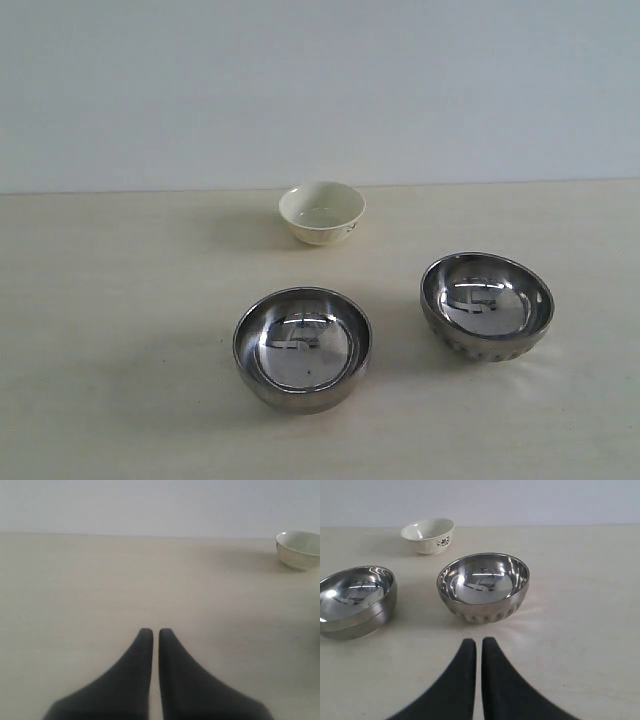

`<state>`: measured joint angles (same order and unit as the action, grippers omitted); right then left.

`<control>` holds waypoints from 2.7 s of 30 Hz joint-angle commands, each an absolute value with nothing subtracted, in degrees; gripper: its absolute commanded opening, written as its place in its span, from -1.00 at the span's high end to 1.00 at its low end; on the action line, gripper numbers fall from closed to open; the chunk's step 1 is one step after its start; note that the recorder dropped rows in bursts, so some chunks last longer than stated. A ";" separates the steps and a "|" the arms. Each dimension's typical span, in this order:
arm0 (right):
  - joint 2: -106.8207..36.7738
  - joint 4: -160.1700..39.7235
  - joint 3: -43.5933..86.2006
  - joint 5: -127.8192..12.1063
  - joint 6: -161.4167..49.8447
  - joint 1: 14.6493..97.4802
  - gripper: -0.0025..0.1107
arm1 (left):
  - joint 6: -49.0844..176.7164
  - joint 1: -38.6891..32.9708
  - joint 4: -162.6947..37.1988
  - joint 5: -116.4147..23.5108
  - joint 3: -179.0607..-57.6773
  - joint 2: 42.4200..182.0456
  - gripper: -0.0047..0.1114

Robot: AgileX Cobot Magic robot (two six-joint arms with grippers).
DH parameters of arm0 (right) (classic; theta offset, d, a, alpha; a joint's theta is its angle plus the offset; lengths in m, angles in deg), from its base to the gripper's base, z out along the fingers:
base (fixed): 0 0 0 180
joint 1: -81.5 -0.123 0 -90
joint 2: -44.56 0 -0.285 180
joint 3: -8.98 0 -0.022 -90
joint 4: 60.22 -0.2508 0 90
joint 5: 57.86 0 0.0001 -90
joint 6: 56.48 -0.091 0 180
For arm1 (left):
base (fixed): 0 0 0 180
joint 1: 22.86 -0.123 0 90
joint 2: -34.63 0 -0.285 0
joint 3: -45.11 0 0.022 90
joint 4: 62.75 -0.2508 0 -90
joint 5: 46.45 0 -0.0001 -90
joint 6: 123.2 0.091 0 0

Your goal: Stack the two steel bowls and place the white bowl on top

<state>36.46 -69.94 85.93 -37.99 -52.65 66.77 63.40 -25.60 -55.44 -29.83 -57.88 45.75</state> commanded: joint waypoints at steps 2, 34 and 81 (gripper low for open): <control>36.77 -69.84 86.20 -38.27 -52.65 67.07 0.96 | 62.66 -25.74 -54.88 -29.35 -57.68 45.47 0.85; 36.77 -69.84 86.20 -38.27 -52.65 67.07 0.96 | 62.66 -25.74 -54.90 -30.19 -57.68 42.42 0.85; 36.77 -71.60 86.20 -37.65 -54.19 67.07 0.96 | 62.66 -25.74 -54.90 -30.19 -57.68 42.42 0.85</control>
